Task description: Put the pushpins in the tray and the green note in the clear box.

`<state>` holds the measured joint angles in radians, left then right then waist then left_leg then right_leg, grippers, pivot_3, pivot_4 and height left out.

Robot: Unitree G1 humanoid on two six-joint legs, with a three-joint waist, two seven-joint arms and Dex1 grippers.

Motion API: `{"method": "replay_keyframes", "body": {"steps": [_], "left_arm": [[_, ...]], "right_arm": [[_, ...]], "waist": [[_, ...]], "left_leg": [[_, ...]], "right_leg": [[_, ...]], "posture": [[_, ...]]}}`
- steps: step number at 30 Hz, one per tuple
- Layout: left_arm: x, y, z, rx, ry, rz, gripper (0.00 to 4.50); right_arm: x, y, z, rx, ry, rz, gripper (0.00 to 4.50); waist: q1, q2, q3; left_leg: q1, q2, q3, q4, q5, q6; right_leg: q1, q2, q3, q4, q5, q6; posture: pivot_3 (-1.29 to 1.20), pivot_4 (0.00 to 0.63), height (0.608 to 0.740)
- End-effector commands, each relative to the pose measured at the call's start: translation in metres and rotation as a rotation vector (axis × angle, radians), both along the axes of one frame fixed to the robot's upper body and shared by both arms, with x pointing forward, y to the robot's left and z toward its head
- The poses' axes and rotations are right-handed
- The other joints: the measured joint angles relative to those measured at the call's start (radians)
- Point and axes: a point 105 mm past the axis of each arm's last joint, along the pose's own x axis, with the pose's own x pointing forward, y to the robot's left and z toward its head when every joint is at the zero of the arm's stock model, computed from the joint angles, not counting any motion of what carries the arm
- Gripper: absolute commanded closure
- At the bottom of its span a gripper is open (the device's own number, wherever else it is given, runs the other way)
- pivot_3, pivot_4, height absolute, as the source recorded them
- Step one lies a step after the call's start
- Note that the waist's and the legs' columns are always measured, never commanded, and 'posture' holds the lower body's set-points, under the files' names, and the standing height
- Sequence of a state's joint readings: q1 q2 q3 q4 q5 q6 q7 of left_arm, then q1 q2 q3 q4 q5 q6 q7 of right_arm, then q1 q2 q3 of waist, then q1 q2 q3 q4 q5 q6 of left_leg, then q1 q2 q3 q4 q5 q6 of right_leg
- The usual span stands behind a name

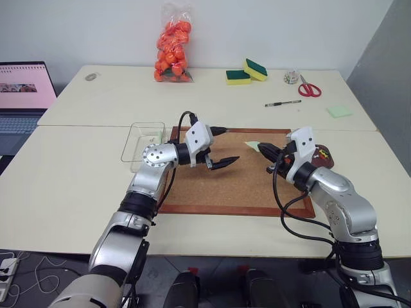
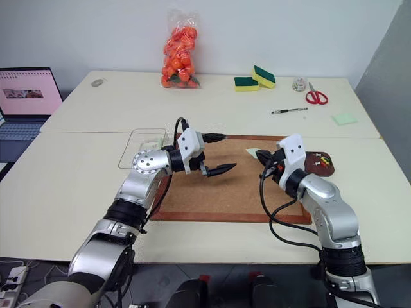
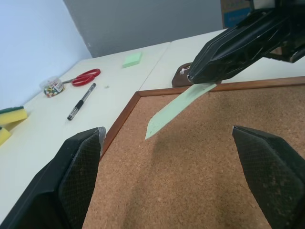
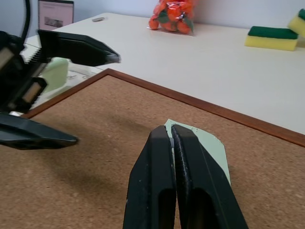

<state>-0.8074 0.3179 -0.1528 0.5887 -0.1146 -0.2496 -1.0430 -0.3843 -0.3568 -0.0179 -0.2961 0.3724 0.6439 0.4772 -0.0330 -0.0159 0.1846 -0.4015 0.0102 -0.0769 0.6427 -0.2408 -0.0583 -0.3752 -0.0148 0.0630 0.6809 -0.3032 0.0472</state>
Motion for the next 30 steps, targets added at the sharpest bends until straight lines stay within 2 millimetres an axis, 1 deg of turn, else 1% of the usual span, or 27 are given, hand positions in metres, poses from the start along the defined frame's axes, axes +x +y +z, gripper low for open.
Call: {"method": "replay_keyframes", "body": {"steps": [1, 8, 15, 18, 22, 26, 30], "left_arm": [[-0.003, -0.007, 0.008, 0.052, -0.075, -0.077, 0.01], [-0.004, -0.015, 0.006, 0.106, -0.134, -0.135, 0.01], [0.0, -0.019, 0.007, 0.131, -0.159, -0.148, 0.01], [0.0, -0.02, 0.006, 0.16, -0.176, -0.163, 0.48], [-0.001, -0.021, 0.001, 0.198, -0.19, -0.186, 1.36], [-0.003, -0.022, -0.005, 0.227, -0.204, -0.208, 2.1], [-0.003, -0.022, -0.005, 0.232, -0.227, -0.206, 2.97]], "right_arm": [[-0.008, 0.007, 0.023, 0.015, -0.06, 0.05, 4.5], [-0.016, 0.015, 0.027, 0.045, -0.026, 0.105, 4.5], [-0.02, 0.02, 0.032, 0.062, -0.006, 0.141, 4.5], [-0.022, 0.021, 0.033, 0.069, 0.0, 0.154, 4.5], [-0.023, 0.023, 0.034, 0.074, 0.006, 0.161, 4.5], [-0.025, 0.024, 0.034, 0.077, 0.011, 0.166, 4.5], [-0.026, 0.024, 0.034, 0.079, 0.015, 0.167, 4.5]], "waist": [[0.0, 0.0, 0.0], [0.0, 0.0, 0.0], [0.0, 0.0, 0.0], [0.0, 0.0, 0.0], [0.0, 0.0, 0.0], [0.0, 0.0, 0.0], [0.0, 0.0, 0.0]], "left_leg": [[0.0, 0.0, 0.0, 0.0, 0.0, 0.0], [0.0, 0.0, 0.0, 0.0, 0.0, 0.0], [-0.001, 0.0, 0.0, 0.0, 0.0, 0.0], [-0.001, 0.0, 0.0, 0.0, 0.0, 0.0], [-0.001, 0.0, 0.0, 0.0, 0.0, 0.0], [-0.001, 0.0, 0.0, 0.0, 0.0, 0.0], [-0.001, 0.0, 0.0, 0.0, 0.0, 0.0]], "right_leg": [[0.0, 0.0, 0.0, 0.0, 0.0, 0.0], [0.0, 0.0, 0.0, 0.0, 0.0, 0.0], [-0.001, 0.0, 0.0, 0.0, 0.0, 0.0], [-0.001, 0.0, 0.0, 0.0, 0.0, 0.0], [-0.001, 0.0, 0.0, 0.0, 0.0, 0.0], [-0.001, 0.0, 0.0, 0.0, 0.0, 0.0], [-0.001, 0.0, 0.0, 0.0, 0.0, 0.0]], "posture": [[0.0, 0.15, 0.74], [0.0, 0.15, 0.74], [0.0, 0.15, 0.74], [0.0, 0.15, 0.74], [0.0, 0.15, 0.74], [0.0, 0.15, 0.74], [0.0, 0.15, 0.74]]}}
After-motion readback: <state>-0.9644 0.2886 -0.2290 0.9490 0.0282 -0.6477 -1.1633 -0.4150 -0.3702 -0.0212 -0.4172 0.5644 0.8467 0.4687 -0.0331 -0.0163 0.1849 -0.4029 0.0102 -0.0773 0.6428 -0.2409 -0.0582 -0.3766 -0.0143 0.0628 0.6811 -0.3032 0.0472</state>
